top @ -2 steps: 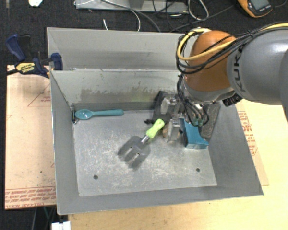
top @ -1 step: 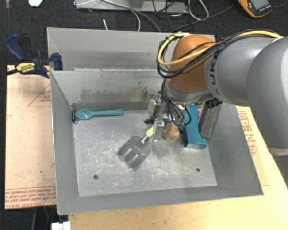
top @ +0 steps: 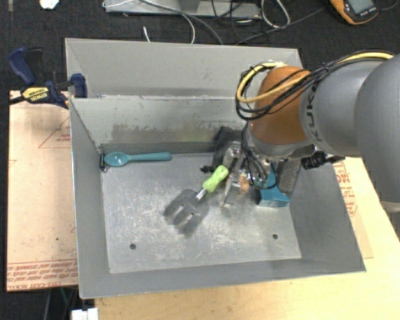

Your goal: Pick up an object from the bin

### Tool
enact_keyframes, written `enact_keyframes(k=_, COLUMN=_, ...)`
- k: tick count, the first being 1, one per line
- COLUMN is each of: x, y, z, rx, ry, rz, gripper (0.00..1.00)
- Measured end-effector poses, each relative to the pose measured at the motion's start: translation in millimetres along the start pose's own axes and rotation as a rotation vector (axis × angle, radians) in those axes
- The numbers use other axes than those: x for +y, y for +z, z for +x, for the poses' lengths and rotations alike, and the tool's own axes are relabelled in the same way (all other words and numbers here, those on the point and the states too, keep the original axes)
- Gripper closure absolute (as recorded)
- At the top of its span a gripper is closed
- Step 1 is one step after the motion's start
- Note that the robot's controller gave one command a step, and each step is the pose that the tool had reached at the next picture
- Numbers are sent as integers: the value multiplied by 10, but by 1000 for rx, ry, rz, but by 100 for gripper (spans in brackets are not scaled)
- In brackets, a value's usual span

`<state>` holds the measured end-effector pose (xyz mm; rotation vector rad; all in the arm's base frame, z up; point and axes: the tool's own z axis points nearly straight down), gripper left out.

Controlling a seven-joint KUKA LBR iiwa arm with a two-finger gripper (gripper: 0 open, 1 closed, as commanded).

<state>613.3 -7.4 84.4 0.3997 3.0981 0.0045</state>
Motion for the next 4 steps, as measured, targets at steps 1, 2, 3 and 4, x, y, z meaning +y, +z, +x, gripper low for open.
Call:
enact_keyframes(k=1, x=-111, y=130, z=-195, rx=4, ry=-132, rz=-6, gripper=100)
enact_keyframes(k=2, x=-111, y=130, z=-195, rx=4, ry=-132, rz=-6, gripper=100)
enact_keyframes(k=3, x=-42, y=-448, z=-285, rx=9, ry=-147, rz=-5, gripper=100)
enact_keyframes(k=4, x=-117, y=-1206, z=-280, rx=10, ry=-115, rz=-5, gripper=100)
